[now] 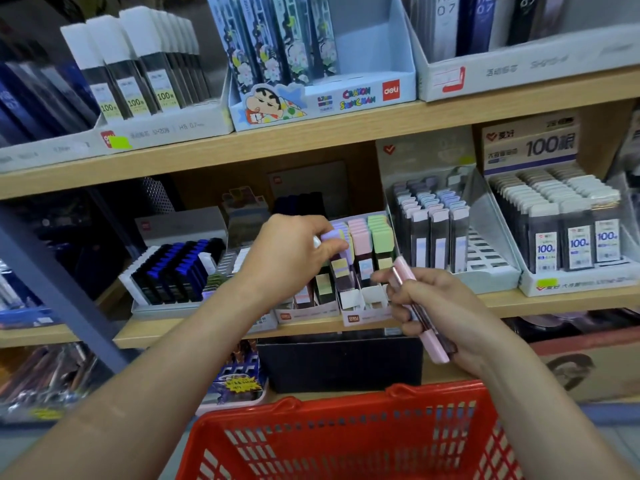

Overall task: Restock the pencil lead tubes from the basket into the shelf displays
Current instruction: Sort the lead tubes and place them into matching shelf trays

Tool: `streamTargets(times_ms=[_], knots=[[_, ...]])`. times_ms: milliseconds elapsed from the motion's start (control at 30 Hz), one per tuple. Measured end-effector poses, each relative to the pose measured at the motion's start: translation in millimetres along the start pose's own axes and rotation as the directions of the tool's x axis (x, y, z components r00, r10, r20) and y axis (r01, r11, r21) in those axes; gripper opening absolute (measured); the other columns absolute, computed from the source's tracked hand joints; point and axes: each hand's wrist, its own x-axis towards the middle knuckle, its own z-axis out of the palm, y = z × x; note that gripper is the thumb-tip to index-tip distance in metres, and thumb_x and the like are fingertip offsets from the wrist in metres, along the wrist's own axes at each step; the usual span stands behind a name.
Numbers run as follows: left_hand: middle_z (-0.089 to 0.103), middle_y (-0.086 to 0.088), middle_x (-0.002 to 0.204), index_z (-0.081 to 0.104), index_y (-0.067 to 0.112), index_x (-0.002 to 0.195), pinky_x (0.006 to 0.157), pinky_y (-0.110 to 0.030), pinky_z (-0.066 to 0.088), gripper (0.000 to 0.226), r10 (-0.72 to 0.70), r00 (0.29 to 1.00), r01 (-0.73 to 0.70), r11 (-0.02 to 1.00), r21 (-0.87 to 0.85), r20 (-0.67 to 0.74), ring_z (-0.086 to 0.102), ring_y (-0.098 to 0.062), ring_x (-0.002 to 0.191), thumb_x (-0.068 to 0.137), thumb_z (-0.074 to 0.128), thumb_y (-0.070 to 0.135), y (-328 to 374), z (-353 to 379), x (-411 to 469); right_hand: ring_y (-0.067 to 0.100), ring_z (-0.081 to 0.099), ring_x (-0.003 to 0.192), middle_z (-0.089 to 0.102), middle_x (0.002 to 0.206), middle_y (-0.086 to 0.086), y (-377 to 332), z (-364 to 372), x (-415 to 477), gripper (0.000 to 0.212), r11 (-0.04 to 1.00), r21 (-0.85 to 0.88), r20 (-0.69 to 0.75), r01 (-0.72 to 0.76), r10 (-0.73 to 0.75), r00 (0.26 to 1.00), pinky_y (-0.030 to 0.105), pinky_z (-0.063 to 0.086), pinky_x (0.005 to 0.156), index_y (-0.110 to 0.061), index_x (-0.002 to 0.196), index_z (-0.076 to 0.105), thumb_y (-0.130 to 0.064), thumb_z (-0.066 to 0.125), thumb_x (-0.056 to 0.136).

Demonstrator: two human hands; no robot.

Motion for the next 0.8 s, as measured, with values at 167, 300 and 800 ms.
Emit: streamTargets(times_ms=[167,300,800], knots=[[0.067,0.004,0.079,0.071,0.020,0.096,0.059,-0.031,0.051,0.025,0.007,0.999,-0.007,1.000,0.000,0.045,0.058,-0.007,0.063,0.090,0.061,0.042,0,8,2,0.012,0.050,0.058,0.050,0.066,0.005,3,-2,0,0.028,0.999,0.045,0.050,-0.018,0.015,0.999,0.022,0.048,0.052,-0.006,0.108,0.070,0.005,0.050,0.092],[0.060,0.013,0.071,0.067,0.020,0.095,0.058,-0.023,0.047,0.021,-0.019,0.999,0.020,1.000,-0.015,0.049,0.057,-0.004,0.066,0.094,0.057,0.039,-1,1,6,0.020,0.070,0.072,0.068,0.085,0.018,1,-3,0,0.017,0.981,0.192,0.030,-0.002,-0.004,1.000,0.030,0.059,0.063,0.003,0.107,0.067,0.001,0.060,0.091],[0.067,-0.009,0.092,0.047,0.022,0.120,0.062,-0.036,0.045,0.031,0.043,0.990,-0.085,0.941,0.328,0.132,0.062,-0.032,0.083,0.095,0.055,0.039,14,27,-2,0.019,0.061,0.055,0.067,0.071,0.010,4,1,3,0.019,0.964,0.260,-0.128,0.050,-0.017,0.992,0.028,0.052,0.051,-0.005,0.112,0.064,-0.016,0.055,0.099]])
